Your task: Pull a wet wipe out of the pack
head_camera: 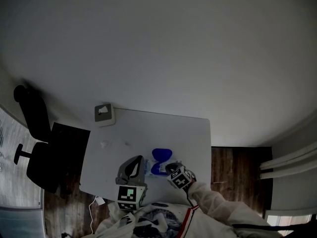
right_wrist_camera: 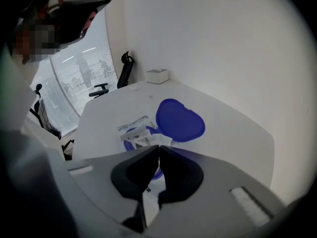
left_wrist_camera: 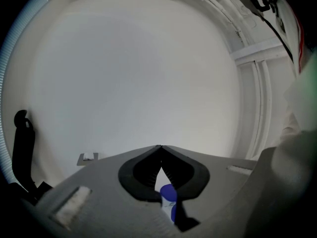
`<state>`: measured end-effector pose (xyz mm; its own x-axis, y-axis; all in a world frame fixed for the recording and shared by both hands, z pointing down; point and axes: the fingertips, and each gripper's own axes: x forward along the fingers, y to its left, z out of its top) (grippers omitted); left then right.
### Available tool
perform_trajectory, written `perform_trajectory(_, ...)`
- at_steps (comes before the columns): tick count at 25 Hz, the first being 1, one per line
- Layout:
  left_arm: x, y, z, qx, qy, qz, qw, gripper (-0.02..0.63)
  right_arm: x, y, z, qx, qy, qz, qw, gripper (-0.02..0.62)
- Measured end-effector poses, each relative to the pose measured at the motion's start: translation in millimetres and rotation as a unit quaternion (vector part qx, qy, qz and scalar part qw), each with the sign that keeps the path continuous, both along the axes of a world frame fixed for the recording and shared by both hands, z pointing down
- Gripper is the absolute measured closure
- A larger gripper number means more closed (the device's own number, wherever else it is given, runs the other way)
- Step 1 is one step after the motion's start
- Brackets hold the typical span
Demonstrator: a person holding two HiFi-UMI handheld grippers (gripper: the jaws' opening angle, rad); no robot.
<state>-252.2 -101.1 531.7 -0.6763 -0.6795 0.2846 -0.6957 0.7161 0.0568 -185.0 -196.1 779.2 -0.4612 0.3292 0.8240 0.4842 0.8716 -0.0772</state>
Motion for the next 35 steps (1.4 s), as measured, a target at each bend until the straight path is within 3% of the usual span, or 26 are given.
perform_trajectory(7,2,-5,0,0.007,0.003,0.002,1.0,0.604,-5,-1,-22,-0.032,-0.013,0.038,0.999,0.584)
perform_trajectory(20,4,-15,-2,0.018,0.007,0.019,0.9996,0.604,-8,-2,-57,-0.055,-0.053,0.063,0.995,0.586)
perform_trajectory(35,-4,-28,-4,0.003,-0.008,0.044,0.999,0.604,-23,-31,-127,-0.11,-0.139,0.155,0.972,0.586)
